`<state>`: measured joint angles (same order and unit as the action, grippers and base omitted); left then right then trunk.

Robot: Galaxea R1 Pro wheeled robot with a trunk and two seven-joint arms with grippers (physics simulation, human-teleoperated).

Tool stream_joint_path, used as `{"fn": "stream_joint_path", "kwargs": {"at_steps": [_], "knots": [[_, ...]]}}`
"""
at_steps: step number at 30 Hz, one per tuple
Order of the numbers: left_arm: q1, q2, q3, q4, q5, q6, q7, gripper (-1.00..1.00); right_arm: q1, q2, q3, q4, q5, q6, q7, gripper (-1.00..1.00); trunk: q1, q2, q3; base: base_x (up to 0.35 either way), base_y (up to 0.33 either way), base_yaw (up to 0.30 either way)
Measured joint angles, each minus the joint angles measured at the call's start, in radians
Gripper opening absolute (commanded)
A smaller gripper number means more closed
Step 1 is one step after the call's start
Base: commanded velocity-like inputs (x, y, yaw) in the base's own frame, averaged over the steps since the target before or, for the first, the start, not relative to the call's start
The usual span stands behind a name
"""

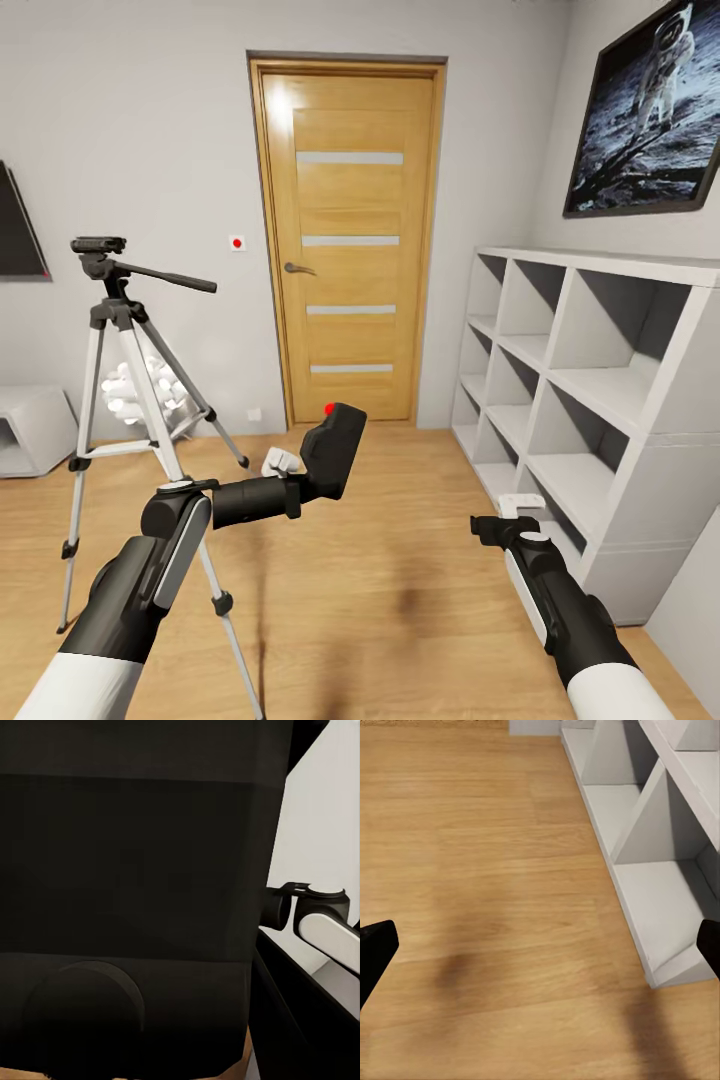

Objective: Attach the digital camera to the camera tripod in the bedroom.

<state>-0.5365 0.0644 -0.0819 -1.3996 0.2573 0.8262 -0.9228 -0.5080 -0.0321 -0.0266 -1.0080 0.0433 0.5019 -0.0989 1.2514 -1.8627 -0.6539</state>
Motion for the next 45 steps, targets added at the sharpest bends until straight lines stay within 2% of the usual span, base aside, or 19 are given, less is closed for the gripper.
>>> {"fn": "stream_joint_path", "kwargs": {"at_steps": [45], "knots": [[0.000,0.002,0.003,0.009,-0.001,0.000,0.001,-1.00,0.000,0.000,0.000,-0.003,0.001,0.001,0.000,1.00,-0.173,0.315,0.141,0.000,0.000,0.000]]}}
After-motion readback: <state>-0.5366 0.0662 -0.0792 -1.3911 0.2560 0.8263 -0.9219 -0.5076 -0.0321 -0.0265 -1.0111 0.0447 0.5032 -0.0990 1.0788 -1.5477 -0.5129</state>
